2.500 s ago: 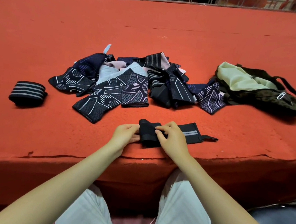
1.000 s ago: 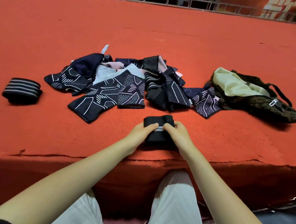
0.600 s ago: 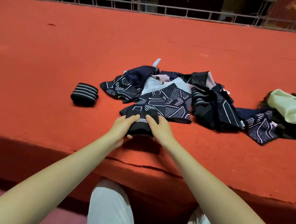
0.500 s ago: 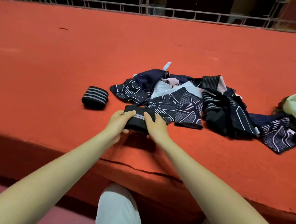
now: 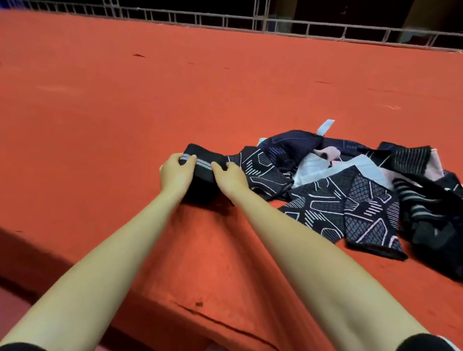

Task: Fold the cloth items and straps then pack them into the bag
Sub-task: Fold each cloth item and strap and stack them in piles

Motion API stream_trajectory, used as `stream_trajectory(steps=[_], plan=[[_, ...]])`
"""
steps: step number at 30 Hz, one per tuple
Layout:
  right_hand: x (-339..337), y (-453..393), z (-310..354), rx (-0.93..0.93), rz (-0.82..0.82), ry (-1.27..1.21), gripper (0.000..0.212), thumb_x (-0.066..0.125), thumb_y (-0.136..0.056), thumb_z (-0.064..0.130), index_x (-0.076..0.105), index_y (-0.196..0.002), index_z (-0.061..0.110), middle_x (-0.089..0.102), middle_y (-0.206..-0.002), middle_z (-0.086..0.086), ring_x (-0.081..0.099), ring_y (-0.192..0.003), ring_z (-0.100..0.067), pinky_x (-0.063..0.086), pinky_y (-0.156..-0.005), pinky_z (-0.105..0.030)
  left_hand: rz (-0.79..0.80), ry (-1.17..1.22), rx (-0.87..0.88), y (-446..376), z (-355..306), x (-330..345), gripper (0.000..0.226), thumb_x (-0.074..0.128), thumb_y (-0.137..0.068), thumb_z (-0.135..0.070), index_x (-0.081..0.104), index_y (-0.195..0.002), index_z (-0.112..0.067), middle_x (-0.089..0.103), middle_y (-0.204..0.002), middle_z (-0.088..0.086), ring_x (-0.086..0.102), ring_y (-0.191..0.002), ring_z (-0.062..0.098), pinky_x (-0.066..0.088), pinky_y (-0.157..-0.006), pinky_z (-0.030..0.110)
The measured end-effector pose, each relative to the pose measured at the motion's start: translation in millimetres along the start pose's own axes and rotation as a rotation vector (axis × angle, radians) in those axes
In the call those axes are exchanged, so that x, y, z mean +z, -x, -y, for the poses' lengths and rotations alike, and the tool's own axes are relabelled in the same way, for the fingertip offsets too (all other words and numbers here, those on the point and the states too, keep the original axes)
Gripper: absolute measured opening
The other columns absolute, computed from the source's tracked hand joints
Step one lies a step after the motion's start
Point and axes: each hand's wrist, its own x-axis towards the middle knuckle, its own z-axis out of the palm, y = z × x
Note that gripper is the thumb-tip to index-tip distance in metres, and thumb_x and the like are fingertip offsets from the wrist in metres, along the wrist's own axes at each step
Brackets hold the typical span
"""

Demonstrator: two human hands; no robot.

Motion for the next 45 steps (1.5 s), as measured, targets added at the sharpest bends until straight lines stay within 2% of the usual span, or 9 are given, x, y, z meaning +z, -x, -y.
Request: stream_trajectory(steps=[5, 10, 17, 24, 28, 31, 36, 40, 45], plan=[[31.0, -19.3, -16.6, -0.046, 0.126, 0.132, 0.047, 0.044, -0.096, 0.045, 0.061, -0.119, 0.009, 0.063, -0.121, -0.014, 0.056, -0.113, -0.031, 0.043, -0.092, -0.034, 0.022, -0.072, -0.141, -22.9, 49.8, 4.9, 0.034, 0.051, -0.083, -0.040, 0.067, -0.102, -0.016, 0.066, -0.108, 0.011, 0.057, -0.106, 0.033, 0.048, -0.092, 0.042], [42.6, -27.5, -10.7, -0.020, 0.121, 0.122, 0.051, 0.042, -0.096, 0.047, 0.059, -0.124, 0.009, 0.061, -0.125, -0.014, 0.054, -0.117, -0.031, 0.041, -0.094, -0.034, 0.064, -0.013, -0.150, -30.5, 48.5, 1.8, 0.024, 0.052, -0.090, -0.027, 0.061, -0.076, -0.009, 0.059, -0.075, 0.007, 0.054, -0.076, 0.026, 0.044, -0.070, 0.036], [30.8, -22.3, -10.7, 0.050, 0.132, -0.026, 0.072, 0.032, -0.088, 0.066, 0.055, -0.128, 0.011, 0.057, -0.130, -0.009, 0.052, -0.121, -0.028, 0.039, -0.103, -0.039, 0.042, -0.226, -0.048, -24.5, 35.9, -7.4, 0.050, 0.042, -0.095, -0.037, 0.044, -0.138, -0.010, 0.049, -0.137, 0.016, 0.045, -0.127, 0.032, 0.036, -0.102, 0.038], [18.7, -6.6, -6.0, 0.026, 0.053, 0.006, 0.068, 0.031, -0.092, 0.060, 0.050, -0.130, 0.006, 0.057, -0.129, -0.013, 0.051, -0.121, -0.031, 0.040, -0.096, -0.038, -0.030, -0.284, 0.073, -9.8, 10.7, -14.7, 0.049, 0.040, -0.096, -0.033, 0.042, -0.140, -0.012, 0.046, -0.135, 0.020, 0.037, -0.129, 0.036, 0.031, -0.105, 0.040], [-1.5, 5.9, -13.6, 0.006, -0.006, -0.049, 0.039, 0.037, -0.091, 0.054, 0.056, -0.097, 0.020, 0.059, -0.110, -0.009, 0.054, -0.106, -0.025, 0.040, -0.087, -0.035, -0.099, -0.225, 0.159, 9.5, -6.1, -14.2, 0.050, 0.045, -0.094, -0.027, 0.039, -0.141, -0.013, 0.047, -0.133, 0.017, 0.037, -0.126, 0.035, 0.030, -0.103, 0.038], [-27.6, 26.4, -27.7, 0.001, -0.077, -0.142, 0.039, 0.046, -0.091, 0.041, 0.059, -0.118, 0.016, 0.062, -0.118, -0.002, 0.056, -0.111, -0.021, 0.042, -0.093, -0.033, -0.111, -0.121, 0.268, 38.9, -28.3, -4.8, 0.050, 0.047, -0.092, -0.023, 0.038, -0.140, -0.014, 0.050, -0.127, 0.011, 0.040, -0.121, 0.030, 0.030, -0.102, 0.036], [-78.9, 70.1, -75.0, -0.011, -0.203, -0.313, 0.016, 0.051, -0.087, 0.028, 0.064, -0.093, 0.022, 0.067, -0.084, 0.001, 0.064, -0.080, -0.019, 0.052, -0.074, -0.032, 0.070, 0.164, 0.275, 104.9, -67.3, 33.9, 0.045, 0.049, -0.090, -0.016, 0.044, -0.134, -0.015, 0.057, -0.107, 0.002, 0.054, -0.095, 0.017, 0.043, -0.094, 0.036], [-133.6, 114.6, -117.8, 0.019, -0.265, -0.436, 0.016, 0.048, -0.092, 0.012, 0.063, -0.092, 0.016, 0.057, -0.066, 0.001, 0.050, -0.053, -0.012, 0.040, -0.047, -0.018, 0.300, 0.263, 0.280, 163.0, -91.3, 79.4, 0.038, 0.049, -0.088, -0.013, 0.051, -0.125, -0.019, 0.060, -0.089, -0.004, 0.059, -0.083, 0.019, 0.047, -0.083, 0.036], [-210.7, 155.3, -174.8, 0.054, -0.407, -0.400, 0.019, 0.047, -0.093, 0.008, 0.064, -0.087, 0.016, 0.057, -0.067, 0.000, 0.052, -0.055, -0.013, 0.042, -0.051, -0.019, 0.508, 0.185, 0.269, 216.3, -110.3, 143.4, 0.034, 0.050, -0.087, -0.015, 0.054, -0.120, -0.022, 0.057, -0.077, -0.010, 0.064, -0.092, 0.025, 0.048, -0.087, 0.039]])
